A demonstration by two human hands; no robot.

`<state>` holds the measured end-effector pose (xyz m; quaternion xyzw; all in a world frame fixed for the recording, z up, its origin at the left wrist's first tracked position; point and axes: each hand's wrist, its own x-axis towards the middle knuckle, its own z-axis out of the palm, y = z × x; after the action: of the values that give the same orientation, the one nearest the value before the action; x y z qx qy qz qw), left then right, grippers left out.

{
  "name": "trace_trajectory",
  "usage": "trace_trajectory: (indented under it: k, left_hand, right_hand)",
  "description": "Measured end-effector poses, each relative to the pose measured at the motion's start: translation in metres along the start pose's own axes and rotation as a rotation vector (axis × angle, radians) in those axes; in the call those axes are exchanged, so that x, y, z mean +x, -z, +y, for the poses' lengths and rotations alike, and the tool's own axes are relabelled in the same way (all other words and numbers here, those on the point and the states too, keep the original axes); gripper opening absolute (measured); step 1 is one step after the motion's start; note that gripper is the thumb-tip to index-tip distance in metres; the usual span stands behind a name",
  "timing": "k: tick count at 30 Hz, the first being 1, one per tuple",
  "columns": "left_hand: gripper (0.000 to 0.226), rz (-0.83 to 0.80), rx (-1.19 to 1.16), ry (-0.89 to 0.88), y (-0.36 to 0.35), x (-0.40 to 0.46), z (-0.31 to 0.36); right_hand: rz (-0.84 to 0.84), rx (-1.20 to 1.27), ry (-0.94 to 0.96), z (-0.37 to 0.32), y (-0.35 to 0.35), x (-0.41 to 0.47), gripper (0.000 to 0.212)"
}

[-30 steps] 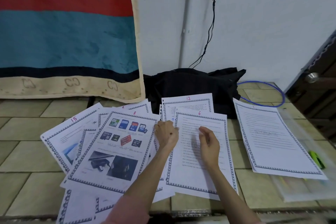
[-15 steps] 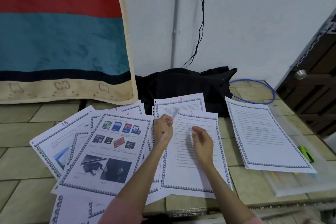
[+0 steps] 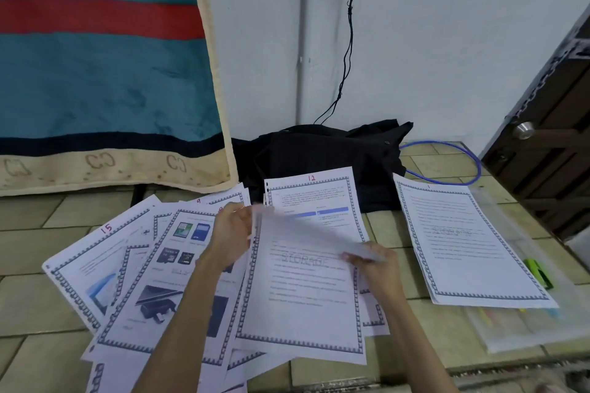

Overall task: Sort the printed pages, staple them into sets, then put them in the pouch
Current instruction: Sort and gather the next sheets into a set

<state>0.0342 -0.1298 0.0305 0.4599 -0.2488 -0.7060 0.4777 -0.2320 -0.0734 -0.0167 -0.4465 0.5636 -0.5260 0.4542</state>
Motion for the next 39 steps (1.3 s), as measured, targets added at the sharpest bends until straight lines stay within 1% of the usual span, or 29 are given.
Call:
trace_trajectory:
  k: [1, 3, 4, 5, 8, 10, 11, 12, 13, 15, 16, 18, 19, 21, 22, 23, 25, 26, 27, 28, 29, 30, 31, 32, 33, 35, 37, 38, 39]
  left_hand:
    - [0.021, 0.059, 0.100, -0.001, 0.003, 0.007, 0.002]
    - [0.017, 0.235, 0.387, -0.053, 0.001, 0.024, 0.003]
    - [0.022, 0.291, 0.464, -0.062, -0.001, 0.035, 0.003]
    - [0.030, 0.309, 0.507, -0.052, -0.005, 0.044, 0.003]
    - [0.051, 0.307, 0.657, -0.041, -0.015, 0.072, 0.000]
    - [0.057, 0.324, 0.774, -0.068, -0.020, 0.086, -0.001]
    - [0.056, 0.340, 0.810, -0.099, -0.023, 0.089, -0.002]
    - [0.049, 0.348, 0.845, -0.157, -0.026, 0.090, -0.003]
    - [0.035, 0.339, 0.896, -0.253, -0.031, 0.088, -0.004]
    - [0.008, 0.257, 0.998, -0.460, -0.039, 0.077, -0.006]
    - [0.006, 0.174, 1.035, -0.534, -0.041, 0.070, -0.008]
    - [0.031, 0.041, 1.100, -0.683, -0.039, 0.051, -0.013]
    - [0.041, 0.017, 1.169, -0.826, -0.037, 0.043, -0.014]
    - [0.046, -0.038, 1.405, -1.139, -0.028, 0.037, -0.018]
    - [0.044, -0.039, 1.495, -1.203, -0.024, 0.035, -0.019]
    - [0.044, -0.026, 1.532, -1.209, -0.021, 0.032, -0.020]
    - [0.048, -0.022, 1.451, -1.171, -0.017, 0.029, -0.021]
    - [0.049, -0.042, 1.363, -1.122, -0.015, 0.030, -0.023]
    - [0.048, -0.065, 1.275, -1.018, -0.015, 0.029, -0.023]
    - [0.043, -0.090, 1.193, -0.885, -0.016, 0.027, -0.024]
    - [0.032, -0.099, 1.136, -0.766, -0.017, 0.024, -0.024]
    - [0.020, -0.103, 1.110, -0.670, -0.019, 0.021, -0.022]
    - [0.016, -0.116, 1.120, -0.578, -0.022, 0.017, -0.020]
    - [0.016, -0.158, 1.116, -0.485, -0.023, 0.015, -0.018]
    - [0.022, -0.199, 1.098, -0.405, -0.026, 0.013, -0.016]
    - [0.040, -0.233, 0.921, -0.254, -0.031, 0.009, -0.010]
    - [0.053, -0.135, 0.661, -0.125, -0.034, 0.010, -0.001]
    - [0.061, -0.035, 0.652, -0.139, -0.030, 0.014, 0.003]
    - [0.059, 0.089, 0.793, -0.193, -0.023, 0.015, 0.010]
  right_hand:
    - [-0.048, 0.053, -0.004, 0.003, 0.003, -0.001, 0.029]
    - [-0.131, 0.113, -0.022, 0.014, 0.009, 0.000, 0.012]
    - [-0.159, 0.102, -0.018, 0.020, 0.011, 0.002, 0.012]
    - [-0.179, 0.089, -0.012, 0.022, 0.013, 0.002, 0.016]
    - [-0.234, 0.062, 0.001, 0.020, 0.015, 0.003, 0.010]
    - [-0.265, 0.053, 0.027, 0.021, 0.015, 0.004, 0.031]
    - [-0.276, 0.047, 0.040, 0.020, 0.014, 0.003, 0.031]
    - [-0.273, 0.027, 0.043, 0.022, 0.014, 0.004, 0.021]
    - [-0.264, 0.023, 0.054, 0.021, 0.013, 0.003, 0.013]
    - [-0.253, 0.000, 0.063, 0.021, 0.014, 0.004, 0.021]
    - [-0.244, 0.002, 0.060, 0.024, 0.015, 0.005, 0.023]
    - [-0.248, -0.013, 0.069, 0.028, 0.019, 0.006, 0.023]
    - [-0.248, -0.042, 0.074, 0.027, 0.019, 0.006, 0.022]
    - [-0.241, -0.098, 0.070, 0.025, 0.020, 0.004, 0.017]
    - [-0.240, -0.122, 0.044, 0.023, 0.019, 0.004, 0.014]
    - [-0.246, -0.146, 0.029, 0.022, 0.020, 0.004, 0.018]
    - [-0.261, -0.165, 0.038, 0.025, 0.021, 0.006, 0.041]
    - [-0.261, -0.164, 0.045, 0.026, 0.022, 0.007, 0.047]
    - [-0.261, -0.163, 0.054, 0.026, 0.022, 0.007, 0.048]
    - [-0.258, -0.162, 0.057, 0.026, 0.021, 0.007, 0.046]
    - [-0.253, -0.158, 0.054, 0.025, 0.021, 0.007, 0.045]
    - [-0.238, -0.153, 0.051, 0.024, 0.020, 0.006, 0.045]
    - [-0.222, -0.132, 0.047, 0.022, 0.019, 0.005, 0.042]
    - [-0.189, -0.106, 0.031, 0.020, 0.018, 0.004, 0.034]
    - [-0.147, -0.052, 0.018, 0.018, 0.017, 0.001, 0.025]
    - [-0.086, -0.012, -0.011, 0.009, 0.012, -0.003, 0.015]
    - [-0.067, -0.098, -0.005, 0.004, 0.008, -0.006, 0.020]
    - [-0.055, -0.131, -0.010, 0.003, 0.007, -0.007, 0.023]
    - [-0.050, -0.145, -0.006, 0.004, 0.007, -0.008, 0.022]
